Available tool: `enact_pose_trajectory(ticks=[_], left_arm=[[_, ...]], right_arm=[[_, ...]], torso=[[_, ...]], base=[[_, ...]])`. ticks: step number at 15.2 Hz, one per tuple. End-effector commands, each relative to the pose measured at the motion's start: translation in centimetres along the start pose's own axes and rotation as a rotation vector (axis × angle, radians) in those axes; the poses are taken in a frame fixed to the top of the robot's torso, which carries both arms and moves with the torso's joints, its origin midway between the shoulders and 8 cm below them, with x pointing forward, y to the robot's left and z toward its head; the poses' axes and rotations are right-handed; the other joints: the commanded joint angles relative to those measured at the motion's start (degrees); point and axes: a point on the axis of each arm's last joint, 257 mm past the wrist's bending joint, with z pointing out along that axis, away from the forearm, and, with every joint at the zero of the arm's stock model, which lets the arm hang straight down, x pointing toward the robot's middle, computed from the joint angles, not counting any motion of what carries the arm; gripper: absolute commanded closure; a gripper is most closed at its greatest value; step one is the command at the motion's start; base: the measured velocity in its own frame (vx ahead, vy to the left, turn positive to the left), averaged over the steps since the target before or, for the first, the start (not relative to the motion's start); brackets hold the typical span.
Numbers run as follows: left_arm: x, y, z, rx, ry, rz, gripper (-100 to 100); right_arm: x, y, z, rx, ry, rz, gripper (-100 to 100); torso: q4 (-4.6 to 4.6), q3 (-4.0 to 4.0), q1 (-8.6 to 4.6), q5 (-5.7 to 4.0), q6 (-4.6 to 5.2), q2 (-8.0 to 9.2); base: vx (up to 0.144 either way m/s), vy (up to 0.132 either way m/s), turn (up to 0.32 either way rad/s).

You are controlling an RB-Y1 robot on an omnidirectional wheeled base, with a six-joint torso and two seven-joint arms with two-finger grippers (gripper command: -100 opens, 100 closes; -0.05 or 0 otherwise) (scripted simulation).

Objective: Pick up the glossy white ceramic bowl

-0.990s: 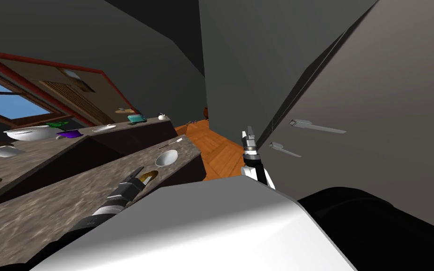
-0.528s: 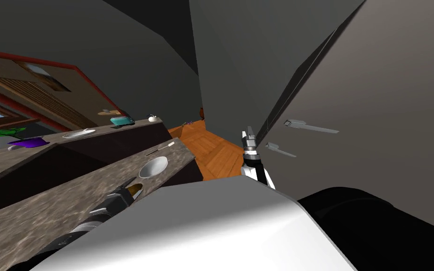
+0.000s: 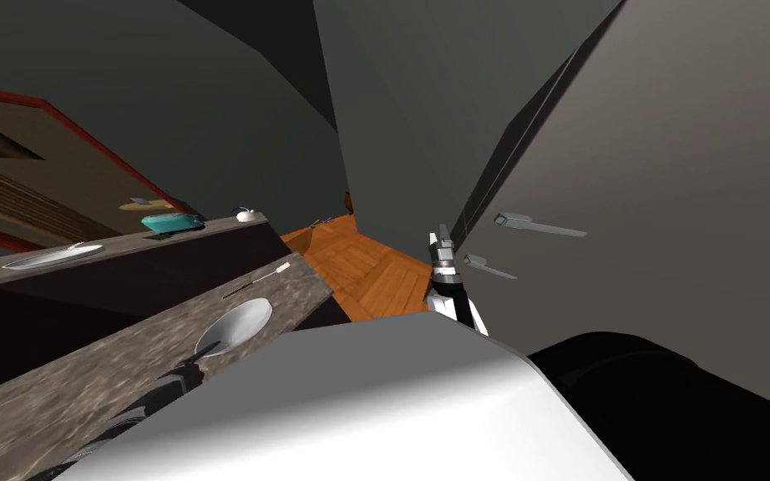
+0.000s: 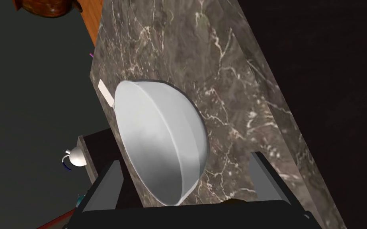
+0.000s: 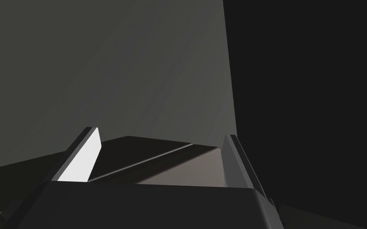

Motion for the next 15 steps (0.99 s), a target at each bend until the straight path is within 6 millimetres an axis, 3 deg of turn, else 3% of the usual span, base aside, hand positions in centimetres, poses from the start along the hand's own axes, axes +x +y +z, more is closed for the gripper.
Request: enact_pose_trajectory(ticks=[1, 10, 15], left_arm=[[-1.0, 1.6, -1.0, -0.062, -0.022, -0.026, -100], [-5.3, 8.1, -5.8, -0.347, -0.133, -0.16, -100], [-6.4, 10.3, -8.0, -0.443, -0.175, -0.208, -100]], right_arm=[[0.0, 0.0, 0.0, 0.0, 0.0, 0.0, 0], [0.0, 0.0, 0.0, 0.0, 0.0, 0.0, 0], [0.0, 0.0, 0.0, 0.0, 0.0, 0.0, 0]], torso=[[0.0, 0.0, 0.0, 0.0, 0.0, 0.0], [0.03, 0.06, 0.19, 0.04, -0.02, 0.1], [0.03, 0.08, 0.26, 0.05, -0.01, 0.13]], base=[[0.101, -0.051, -0.111], [0.112, -0.02, -0.121], [0.096, 0.008, -0.091]])
